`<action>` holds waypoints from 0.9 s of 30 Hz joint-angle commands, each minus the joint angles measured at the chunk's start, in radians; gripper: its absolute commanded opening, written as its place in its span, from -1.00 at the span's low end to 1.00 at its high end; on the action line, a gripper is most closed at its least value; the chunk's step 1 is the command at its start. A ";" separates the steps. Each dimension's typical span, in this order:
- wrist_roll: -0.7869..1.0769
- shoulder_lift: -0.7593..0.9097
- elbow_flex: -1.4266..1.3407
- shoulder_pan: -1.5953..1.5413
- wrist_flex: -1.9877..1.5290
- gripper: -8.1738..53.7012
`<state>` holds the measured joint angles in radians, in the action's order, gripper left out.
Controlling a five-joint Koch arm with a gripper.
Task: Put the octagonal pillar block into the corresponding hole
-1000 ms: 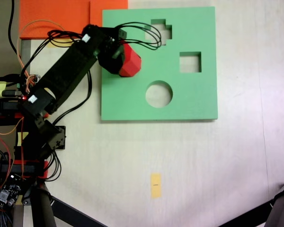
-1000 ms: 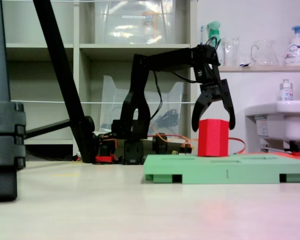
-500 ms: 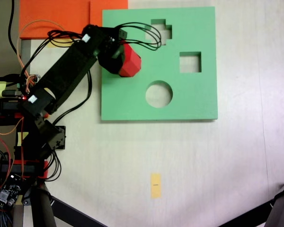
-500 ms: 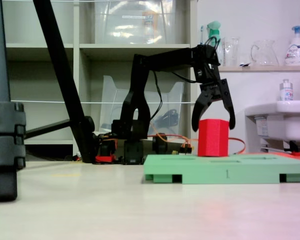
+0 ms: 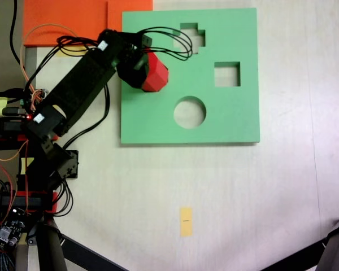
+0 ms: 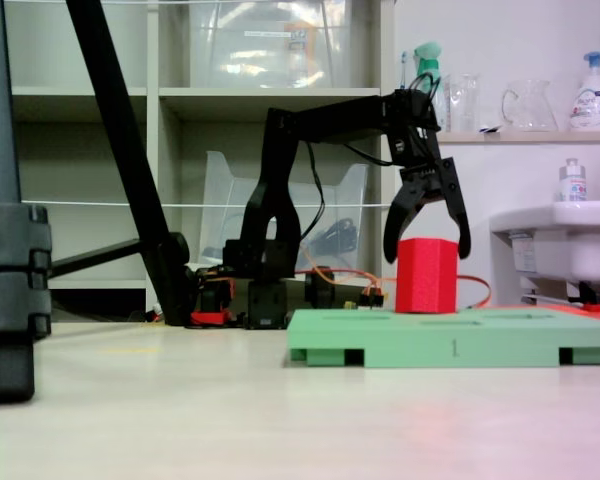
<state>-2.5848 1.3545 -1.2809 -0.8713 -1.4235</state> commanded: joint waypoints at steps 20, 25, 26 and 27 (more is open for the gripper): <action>0.015 0.057 -0.034 0.028 0.044 -0.05; 0.043 0.020 -0.012 0.051 0.044 -0.05; 0.048 0.012 -0.006 0.055 0.044 -0.05; 0.051 0.008 -0.003 0.058 0.044 -0.05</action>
<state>-2.5403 1.3591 -1.2977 -0.8222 -1.3821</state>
